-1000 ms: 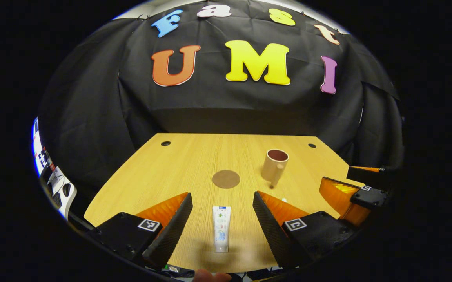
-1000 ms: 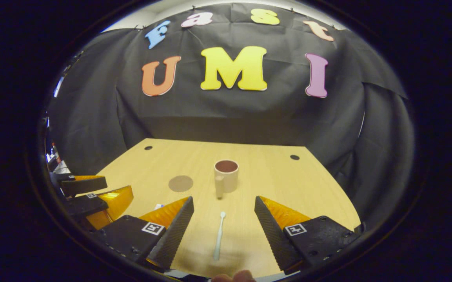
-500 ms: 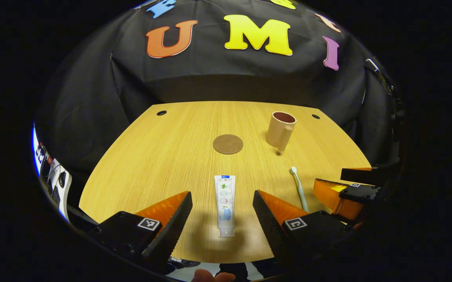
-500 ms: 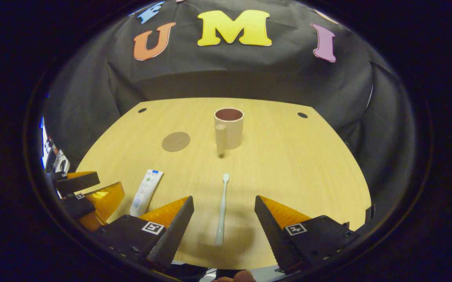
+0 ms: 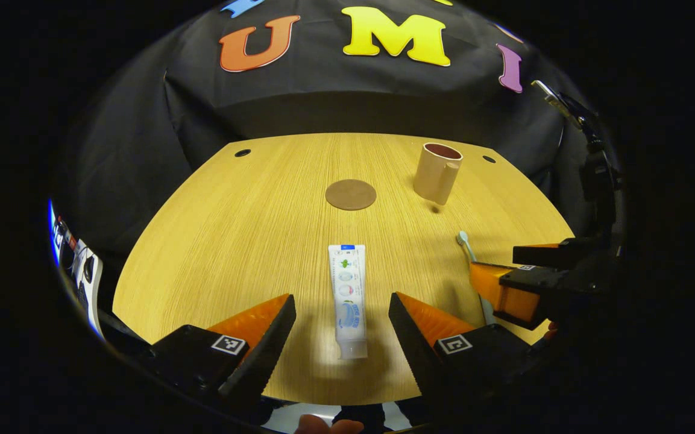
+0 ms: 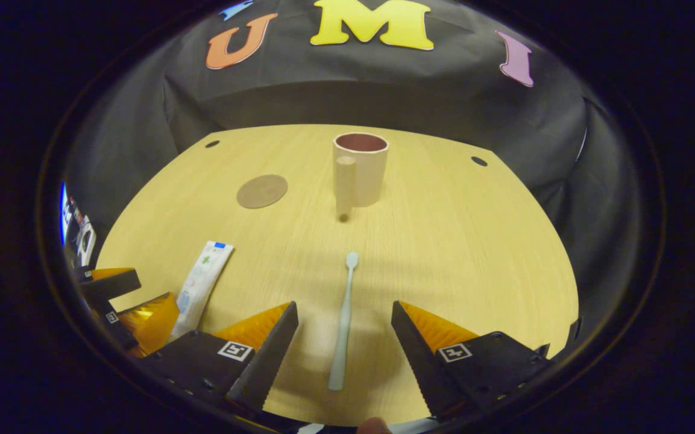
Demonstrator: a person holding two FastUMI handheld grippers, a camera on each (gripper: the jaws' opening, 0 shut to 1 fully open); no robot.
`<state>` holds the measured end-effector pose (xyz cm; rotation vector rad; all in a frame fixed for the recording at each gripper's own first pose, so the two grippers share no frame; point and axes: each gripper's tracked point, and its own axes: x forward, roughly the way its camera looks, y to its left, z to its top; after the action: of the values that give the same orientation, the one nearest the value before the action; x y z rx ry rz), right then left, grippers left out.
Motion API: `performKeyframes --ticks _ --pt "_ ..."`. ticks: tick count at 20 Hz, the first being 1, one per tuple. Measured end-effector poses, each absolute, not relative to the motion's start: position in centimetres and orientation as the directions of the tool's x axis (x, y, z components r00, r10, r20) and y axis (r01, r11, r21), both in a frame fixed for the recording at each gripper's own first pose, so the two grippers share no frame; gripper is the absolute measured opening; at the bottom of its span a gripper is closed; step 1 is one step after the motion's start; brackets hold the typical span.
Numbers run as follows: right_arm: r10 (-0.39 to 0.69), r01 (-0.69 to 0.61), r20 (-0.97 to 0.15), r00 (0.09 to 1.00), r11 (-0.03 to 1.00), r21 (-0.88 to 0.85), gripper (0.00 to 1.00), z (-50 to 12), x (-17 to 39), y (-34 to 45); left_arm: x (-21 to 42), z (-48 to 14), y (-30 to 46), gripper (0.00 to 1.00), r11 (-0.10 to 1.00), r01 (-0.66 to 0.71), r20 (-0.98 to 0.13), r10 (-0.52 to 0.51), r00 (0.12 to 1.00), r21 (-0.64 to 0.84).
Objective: Put the toothbrush and toothpaste on the desktop into the cup, then pick up the cup and place it on the coaster on the desktop.
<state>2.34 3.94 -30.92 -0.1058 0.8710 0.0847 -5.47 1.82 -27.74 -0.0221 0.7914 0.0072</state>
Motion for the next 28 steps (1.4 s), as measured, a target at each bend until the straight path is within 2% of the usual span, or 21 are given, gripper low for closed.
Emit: performKeyframes --ticks 3,5,6,9,12,13,16,19,20,21,22,24,26,27,28 --pt "0.020 -0.106 -0.769 0.639 0.992 -0.062 0.95 -31.6 3.4 3.9 -5.7 -27.8 1.9 0.99 1.000 -0.019 -0.718 -0.002 0.696 -0.021" --pt "0.016 -0.100 -0.768 0.641 0.993 -0.063 0.89 -32.0 4.3 3.9 -5.5 -28.0 2.0 0.99 1.000 -0.023 -0.719 0.001 0.695 -0.021" --pt "0.017 -0.098 -0.770 0.637 0.993 -0.060 0.76 -32.2 4.7 4.0 -5.5 -28.0 2.1 0.99 0.999 -0.026 -0.720 0.002 0.694 -0.022" --pt "0.016 -0.093 -0.780 0.625 0.994 -0.054 0.60 -33.0 5.2 4.1 -5.7 -28.3 2.4 0.99 0.999 -0.035 -0.725 0.005 0.689 -0.026" --pt "0.024 -0.101 -0.781 0.624 0.994 -0.050 0.48 -33.3 5.8 4.3 -5.8 -28.6 2.6 0.99 0.999 -0.039 -0.729 0.006 0.685 -0.028" --pt "0.011 -0.094 -0.781 0.625 0.994 -0.061 0.48 -33.3 5.9 4.2 -5.8 -28.7 2.5 0.99 0.999 -0.039 -0.730 0.006 0.684 -0.028" --pt "0.008 -0.083 -0.789 0.615 0.995 -0.055 0.25 -34.0 6.1 4.3 -5.7 -28.9 2.6 0.99 0.999 -0.041 -0.732 0.004 0.681 -0.033" --pt "0.003 -0.082 -0.789 0.614 0.995 -0.060 0.25 -34.3 6.3 4.5 -5.6 -29.3 2.5 0.99 0.999 -0.035 -0.735 -0.001 0.679 -0.033" --pt "0.001 -0.084 -0.790 0.613 0.994 -0.064 0.32 -34.3 6.3 4.5 -5.7 -29.4 2.5 0.99 0.999 -0.032 -0.734 -0.002 0.679 -0.032" --pt "0.000 -0.085 -0.788 0.616 0.994 -0.066 0.25 -34.3 6.3 4.6 -5.6 -29.5 2.5 0.99 0.999 -0.030 -0.734 -0.003 0.679 -0.032" --pt "-0.014 -0.079 -0.788 0.615 0.994 -0.079 0.32 -34.3 6.6 4.4 -5.6 -29.7 2.5 0.99 0.999 -0.029 -0.735 -0.004 0.678 -0.032" --pt "-0.015 -0.078 -0.785 0.619 0.994 -0.081 0.05 -34.4 6.3 4.5 -5.4 -30.1 2.4 0.99 0.999 -0.029 -0.737 -0.004 0.675 -0.032" --pt "-0.028 -0.086 -0.777 0.629 0.991 -0.105 0.06 -33.5 6.5 4.6 -5.3 -30.6 2.2 0.99 0.999 -0.030 -0.741 -0.006 0.671 -0.035" --pt "-0.031 -0.091 -0.776 0.630 0.989 -0.114 0.01 -34.4 6.3 4.4 -5.2 -30.8 2.1 0.99 0.999 -0.028 -0.742 -0.008 0.670 -0.036" --pt "-0.030 -0.101 -0.773 0.634 0.987 -0.121 0.01 -34.3 6.4 4.5 -5.1 -31.0 2.0 0.99 0.999 -0.026 -0.742 -0.010 0.671 -0.037"
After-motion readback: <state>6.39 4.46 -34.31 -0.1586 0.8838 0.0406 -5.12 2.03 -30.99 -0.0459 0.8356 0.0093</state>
